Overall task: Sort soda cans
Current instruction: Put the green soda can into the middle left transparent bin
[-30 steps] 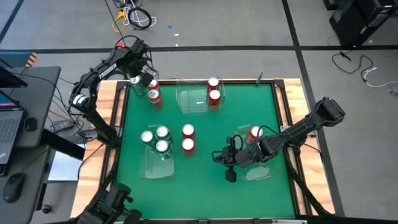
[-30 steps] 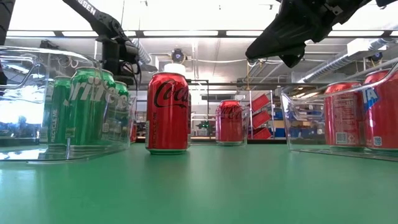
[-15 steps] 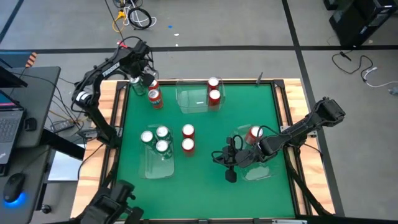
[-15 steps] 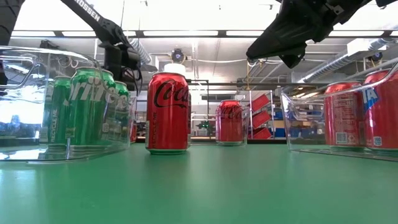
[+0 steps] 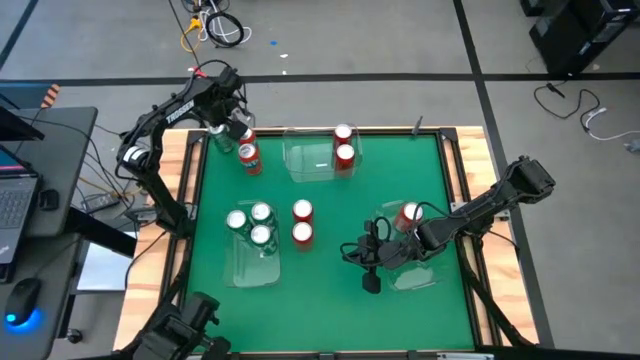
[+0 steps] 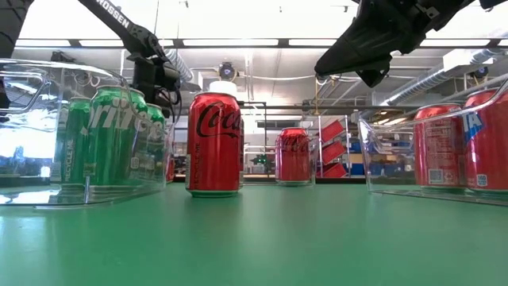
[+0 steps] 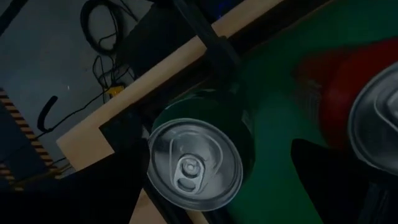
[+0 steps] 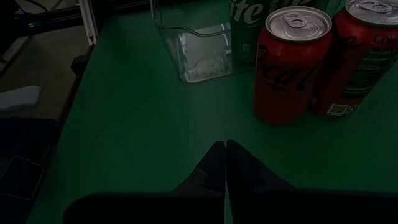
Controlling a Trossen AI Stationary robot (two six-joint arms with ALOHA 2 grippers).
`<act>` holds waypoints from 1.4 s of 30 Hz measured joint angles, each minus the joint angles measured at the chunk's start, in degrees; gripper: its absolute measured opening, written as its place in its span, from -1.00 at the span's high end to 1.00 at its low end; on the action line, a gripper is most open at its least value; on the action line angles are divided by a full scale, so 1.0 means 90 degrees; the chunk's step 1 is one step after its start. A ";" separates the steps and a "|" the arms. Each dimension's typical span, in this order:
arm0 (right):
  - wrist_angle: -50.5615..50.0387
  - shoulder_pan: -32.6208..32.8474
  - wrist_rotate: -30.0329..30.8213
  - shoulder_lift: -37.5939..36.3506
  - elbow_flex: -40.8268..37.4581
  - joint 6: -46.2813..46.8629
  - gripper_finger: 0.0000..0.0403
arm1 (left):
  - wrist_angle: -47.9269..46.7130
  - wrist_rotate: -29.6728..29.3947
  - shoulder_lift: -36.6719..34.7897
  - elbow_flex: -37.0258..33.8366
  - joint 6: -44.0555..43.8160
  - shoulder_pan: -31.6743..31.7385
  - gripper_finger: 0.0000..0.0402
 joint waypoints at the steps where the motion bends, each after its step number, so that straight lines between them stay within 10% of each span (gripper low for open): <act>1: 0.0002 0.0000 0.0000 0.0000 0.0000 0.0000 1.00 | -0.0058 -0.0010 0.0002 0.0024 -0.0043 -0.0011 -0.95; 42: 0.0009 0.0005 -0.0005 0.0000 0.0000 0.0027 0.99 | -0.0613 -0.0594 0.0512 0.0334 -0.1333 0.0030 -0.95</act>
